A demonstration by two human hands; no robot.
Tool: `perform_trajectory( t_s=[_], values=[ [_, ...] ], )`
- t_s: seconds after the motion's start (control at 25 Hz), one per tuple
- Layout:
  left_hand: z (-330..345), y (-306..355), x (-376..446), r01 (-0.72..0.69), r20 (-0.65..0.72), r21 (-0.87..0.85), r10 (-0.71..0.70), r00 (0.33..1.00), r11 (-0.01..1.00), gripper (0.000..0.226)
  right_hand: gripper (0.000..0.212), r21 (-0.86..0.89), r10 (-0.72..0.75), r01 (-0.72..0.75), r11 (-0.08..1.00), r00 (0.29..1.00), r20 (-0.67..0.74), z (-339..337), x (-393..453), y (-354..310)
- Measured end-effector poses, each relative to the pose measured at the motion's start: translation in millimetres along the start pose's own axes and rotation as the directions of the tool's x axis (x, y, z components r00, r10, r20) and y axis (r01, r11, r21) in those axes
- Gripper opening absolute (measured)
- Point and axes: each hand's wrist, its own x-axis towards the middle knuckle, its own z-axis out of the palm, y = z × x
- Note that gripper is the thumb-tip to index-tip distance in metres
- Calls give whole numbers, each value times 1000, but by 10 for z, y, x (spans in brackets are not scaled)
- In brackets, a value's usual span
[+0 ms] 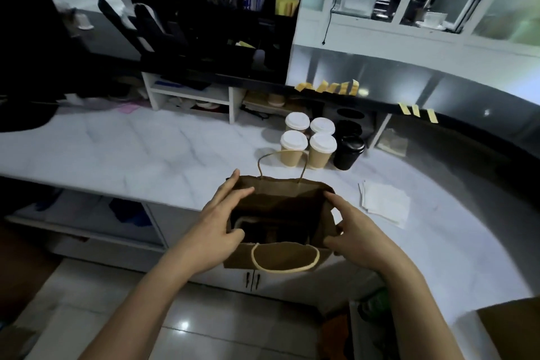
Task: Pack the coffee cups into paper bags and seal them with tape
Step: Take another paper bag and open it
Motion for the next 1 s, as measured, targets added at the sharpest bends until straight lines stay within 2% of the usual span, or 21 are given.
perform_trajectory(
  t_s=[0.4,0.68,1.0],
  values=[
    [-279,-208,631,62,-100,1,-61,993,998,78,92,25,-54,52,998,995,86,-153,919,-215],
    [-341,-286,1295,90,-111,-17,-92,990,996,78,91,65,-86,78,995,988,130,-418,1639,-192],
    [-442,-407,1664,155,-144,-57,-162,976,986,74,92,123,-116,96,988,978,171,-444,2205,-232]
  ],
)
